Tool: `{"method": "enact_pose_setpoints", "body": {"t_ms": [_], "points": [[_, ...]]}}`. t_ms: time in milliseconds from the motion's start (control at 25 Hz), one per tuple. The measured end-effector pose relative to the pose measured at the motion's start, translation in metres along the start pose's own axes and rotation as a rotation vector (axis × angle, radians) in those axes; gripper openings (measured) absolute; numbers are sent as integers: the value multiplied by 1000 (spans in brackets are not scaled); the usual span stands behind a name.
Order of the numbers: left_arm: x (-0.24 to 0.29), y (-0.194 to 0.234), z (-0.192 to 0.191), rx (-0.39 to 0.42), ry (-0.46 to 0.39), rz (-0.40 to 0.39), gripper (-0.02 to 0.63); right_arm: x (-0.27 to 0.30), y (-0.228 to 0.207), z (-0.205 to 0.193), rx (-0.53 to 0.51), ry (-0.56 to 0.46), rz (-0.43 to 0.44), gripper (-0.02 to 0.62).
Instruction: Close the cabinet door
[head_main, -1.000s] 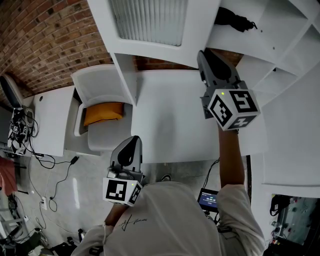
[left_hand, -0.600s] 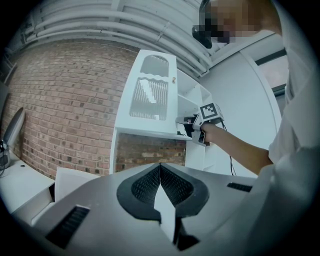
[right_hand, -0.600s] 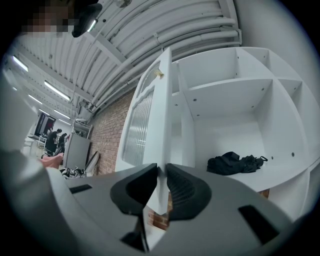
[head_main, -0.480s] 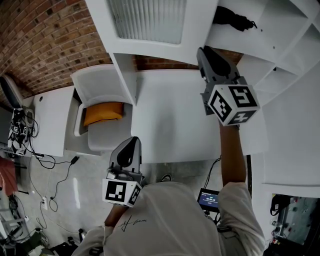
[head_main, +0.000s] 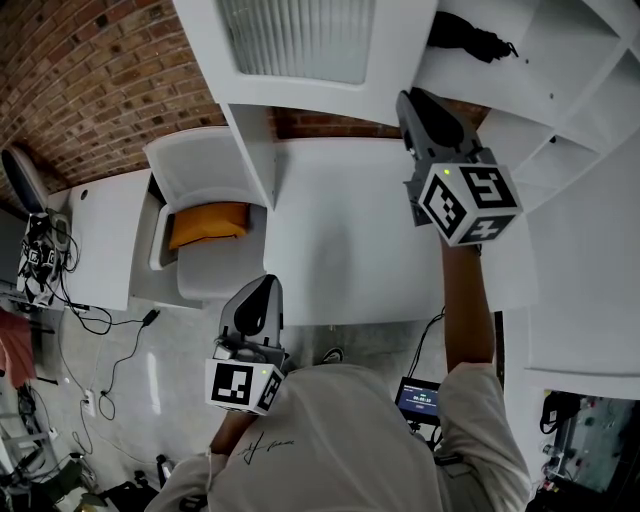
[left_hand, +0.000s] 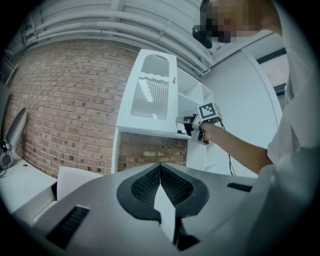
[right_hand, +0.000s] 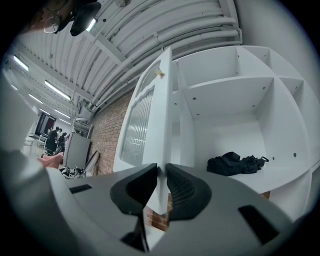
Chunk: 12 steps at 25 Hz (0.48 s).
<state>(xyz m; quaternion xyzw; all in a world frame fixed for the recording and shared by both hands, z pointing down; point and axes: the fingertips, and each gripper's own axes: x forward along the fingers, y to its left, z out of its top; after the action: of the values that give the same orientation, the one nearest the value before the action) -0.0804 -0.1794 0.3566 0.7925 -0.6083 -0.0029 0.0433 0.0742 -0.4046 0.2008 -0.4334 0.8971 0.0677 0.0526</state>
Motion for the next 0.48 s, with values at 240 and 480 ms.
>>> {"method": "enact_pose_setpoints", "body": {"t_ms": [240,480], "points": [[-2,-1,1,3,-2,5,15,2,-1,0,7,-4,1,67],[-2,-2,0,-3,-5,6,15,5,-5,0,23,-8,2,67]]}}
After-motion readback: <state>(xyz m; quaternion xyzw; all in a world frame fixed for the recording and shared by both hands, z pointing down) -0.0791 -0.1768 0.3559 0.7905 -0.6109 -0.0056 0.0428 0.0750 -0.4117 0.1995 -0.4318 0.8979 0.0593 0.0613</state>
